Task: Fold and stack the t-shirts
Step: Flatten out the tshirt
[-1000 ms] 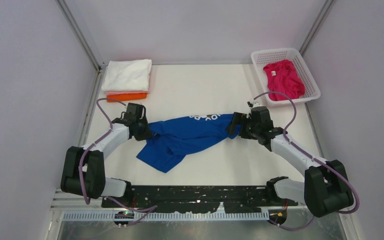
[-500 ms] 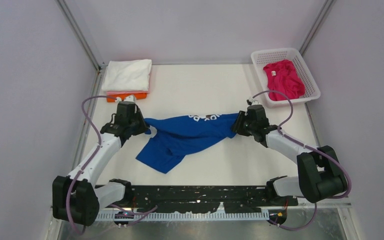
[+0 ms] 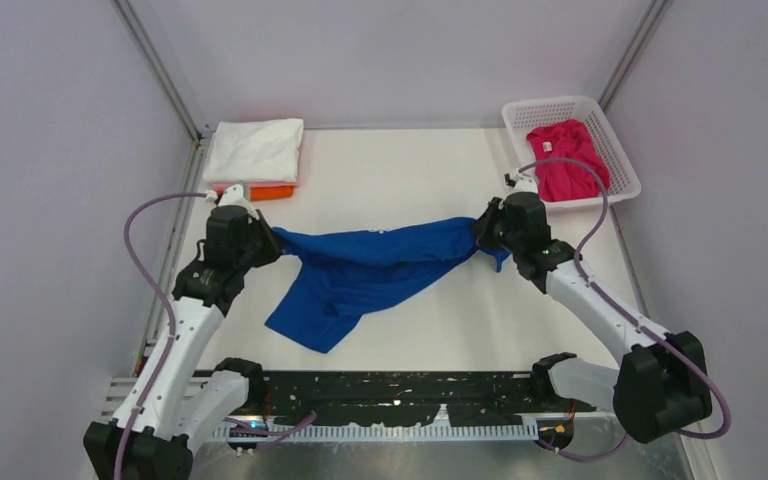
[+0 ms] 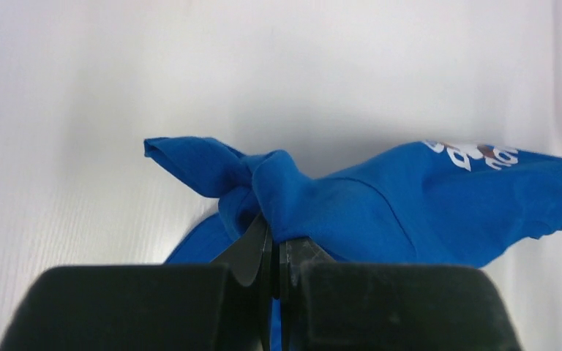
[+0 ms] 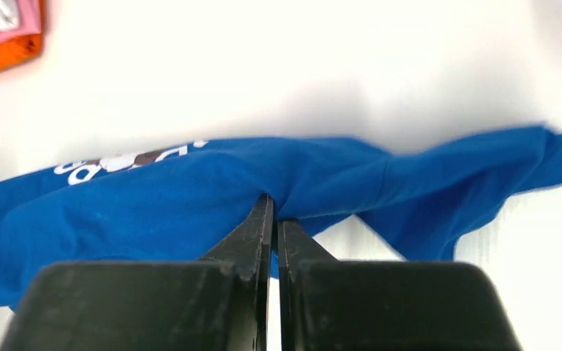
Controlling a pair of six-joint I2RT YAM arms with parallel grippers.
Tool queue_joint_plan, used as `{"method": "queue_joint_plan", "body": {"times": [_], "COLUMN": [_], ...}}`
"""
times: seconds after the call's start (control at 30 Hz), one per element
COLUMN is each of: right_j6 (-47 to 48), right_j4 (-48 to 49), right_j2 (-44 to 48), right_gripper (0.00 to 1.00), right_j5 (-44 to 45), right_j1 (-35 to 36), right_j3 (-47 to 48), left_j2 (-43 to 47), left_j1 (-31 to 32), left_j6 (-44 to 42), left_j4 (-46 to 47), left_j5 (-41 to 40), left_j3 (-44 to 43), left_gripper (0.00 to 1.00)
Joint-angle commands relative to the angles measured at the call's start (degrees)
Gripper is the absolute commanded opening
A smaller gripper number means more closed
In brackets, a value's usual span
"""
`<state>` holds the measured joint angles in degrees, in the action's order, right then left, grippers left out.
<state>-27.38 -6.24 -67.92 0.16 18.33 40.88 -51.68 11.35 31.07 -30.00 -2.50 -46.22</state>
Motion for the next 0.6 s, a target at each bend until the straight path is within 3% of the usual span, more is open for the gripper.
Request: {"method": "queue_joint_plan", "body": {"times": [0.0,0.3,0.57], "right_j6": [4.64,9.29,10.07], "right_j4": [-2.52,-10.34,-15.47], "right_j2": [7.51,24.39,33.69], "right_gripper": [0.05,0.05,0.05], "right_j5": [4.57,2.84,-9.89], "right_j1": [0.20,0.23,0.19], "right_j3": [7.82,19.21,32.86], "left_j2": [6.98,20.91,27.72], "left_j1": [-0.28,-0.28,-0.28], "left_j6": [-0.45,-1.74,-4.21], "left_j4": [0.05,0.58,0.28], "left_j5": [-2.66,-1.18,0.91], "left_j3": [-6.58,-17.84,-32.43], "left_gripper": [0.00,0.00,0.00]}}
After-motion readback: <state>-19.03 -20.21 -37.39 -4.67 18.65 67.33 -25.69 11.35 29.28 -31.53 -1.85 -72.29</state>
